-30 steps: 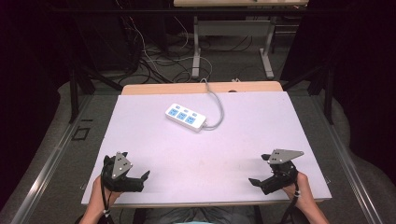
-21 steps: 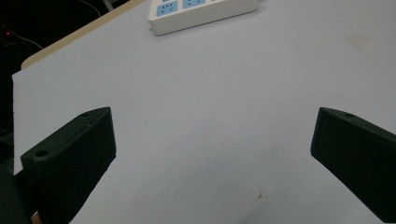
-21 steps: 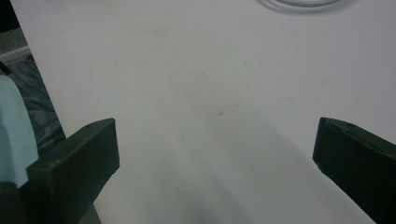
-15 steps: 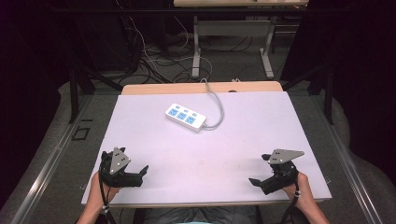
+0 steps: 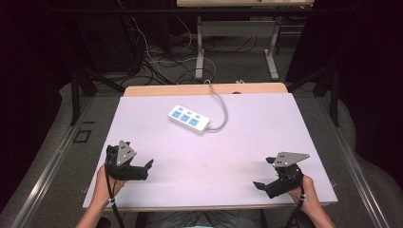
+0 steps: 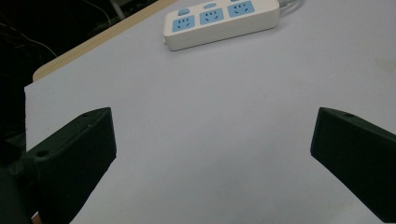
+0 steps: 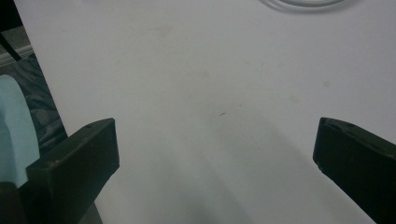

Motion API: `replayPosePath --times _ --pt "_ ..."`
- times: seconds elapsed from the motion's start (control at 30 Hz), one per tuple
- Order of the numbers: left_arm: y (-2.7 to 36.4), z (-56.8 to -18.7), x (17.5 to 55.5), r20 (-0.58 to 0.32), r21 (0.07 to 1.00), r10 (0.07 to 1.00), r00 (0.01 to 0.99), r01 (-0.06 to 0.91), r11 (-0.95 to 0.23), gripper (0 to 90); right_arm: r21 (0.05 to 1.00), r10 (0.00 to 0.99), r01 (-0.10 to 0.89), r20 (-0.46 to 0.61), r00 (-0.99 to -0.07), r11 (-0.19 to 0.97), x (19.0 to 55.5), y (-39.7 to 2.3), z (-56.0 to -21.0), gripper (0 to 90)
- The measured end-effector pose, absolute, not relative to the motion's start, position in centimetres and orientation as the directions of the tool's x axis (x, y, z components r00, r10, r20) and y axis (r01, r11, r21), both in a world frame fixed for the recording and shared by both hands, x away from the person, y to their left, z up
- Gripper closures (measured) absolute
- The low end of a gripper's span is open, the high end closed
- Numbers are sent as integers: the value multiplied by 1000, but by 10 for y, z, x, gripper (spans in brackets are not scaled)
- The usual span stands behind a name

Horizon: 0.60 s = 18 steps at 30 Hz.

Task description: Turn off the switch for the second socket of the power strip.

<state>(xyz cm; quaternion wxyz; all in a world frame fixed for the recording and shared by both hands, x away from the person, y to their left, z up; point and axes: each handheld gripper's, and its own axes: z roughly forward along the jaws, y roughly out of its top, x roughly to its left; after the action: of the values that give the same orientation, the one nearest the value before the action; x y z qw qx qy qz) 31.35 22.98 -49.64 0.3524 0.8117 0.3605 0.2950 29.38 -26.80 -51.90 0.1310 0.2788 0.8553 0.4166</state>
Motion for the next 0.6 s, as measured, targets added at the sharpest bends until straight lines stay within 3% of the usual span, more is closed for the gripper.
replayPosePath --times 0.6 --pt "221 -493 347 213 763 789 576 406 -503 1 784 590 367 1 -807 500 294 -267 -520 0"
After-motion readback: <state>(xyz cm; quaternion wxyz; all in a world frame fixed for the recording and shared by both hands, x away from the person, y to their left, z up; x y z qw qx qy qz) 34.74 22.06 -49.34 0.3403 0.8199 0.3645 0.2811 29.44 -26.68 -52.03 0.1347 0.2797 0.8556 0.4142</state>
